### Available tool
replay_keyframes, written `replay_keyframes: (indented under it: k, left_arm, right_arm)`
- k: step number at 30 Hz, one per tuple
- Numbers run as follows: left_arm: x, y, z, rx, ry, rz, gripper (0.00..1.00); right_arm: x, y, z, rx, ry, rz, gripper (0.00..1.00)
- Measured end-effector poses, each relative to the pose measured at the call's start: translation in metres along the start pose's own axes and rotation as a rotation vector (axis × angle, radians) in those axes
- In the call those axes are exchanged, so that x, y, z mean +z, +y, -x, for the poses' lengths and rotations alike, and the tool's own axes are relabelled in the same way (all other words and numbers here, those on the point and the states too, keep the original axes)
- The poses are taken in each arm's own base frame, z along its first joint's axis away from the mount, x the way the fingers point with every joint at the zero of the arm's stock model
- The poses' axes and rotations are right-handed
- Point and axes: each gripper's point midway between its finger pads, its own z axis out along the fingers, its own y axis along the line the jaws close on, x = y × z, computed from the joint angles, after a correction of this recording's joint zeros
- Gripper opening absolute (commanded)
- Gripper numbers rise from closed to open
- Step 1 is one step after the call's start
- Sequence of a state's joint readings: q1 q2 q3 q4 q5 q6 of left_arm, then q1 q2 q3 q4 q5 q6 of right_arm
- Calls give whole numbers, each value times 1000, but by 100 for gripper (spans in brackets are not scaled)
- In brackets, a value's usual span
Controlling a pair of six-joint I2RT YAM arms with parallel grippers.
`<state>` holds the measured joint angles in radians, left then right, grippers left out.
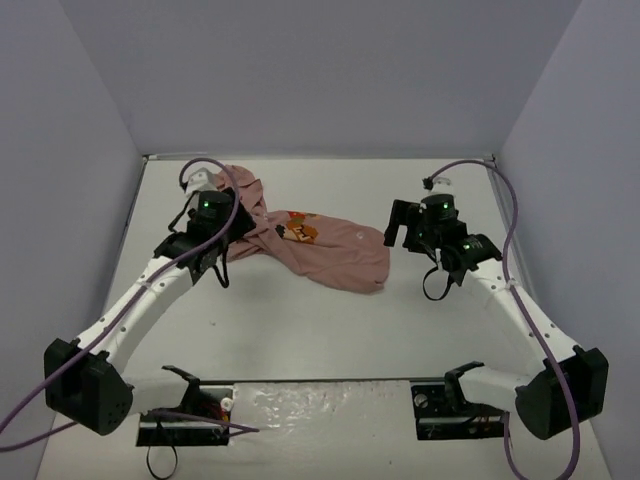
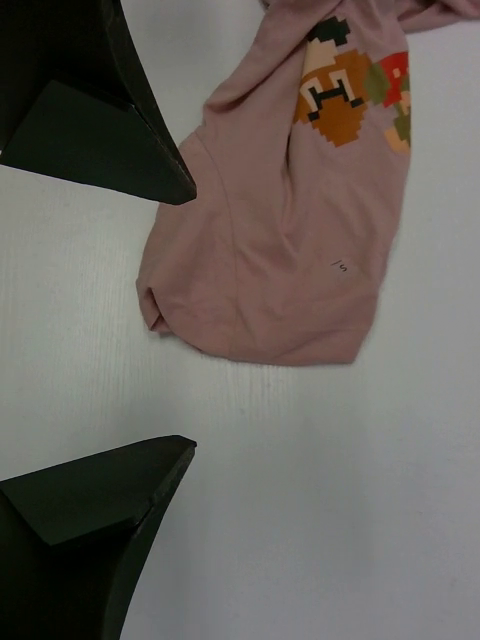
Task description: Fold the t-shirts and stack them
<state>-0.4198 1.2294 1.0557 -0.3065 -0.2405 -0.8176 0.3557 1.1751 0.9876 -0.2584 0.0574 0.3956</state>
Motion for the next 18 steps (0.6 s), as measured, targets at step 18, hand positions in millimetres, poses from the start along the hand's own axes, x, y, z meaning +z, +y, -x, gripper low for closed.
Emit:
replay_keyframes:
  k: [18]
  left_arm:
    - [147,139,-26,-243,287,239,46]
  right_arm:
    - [46,1,-36,51,130,-32,95]
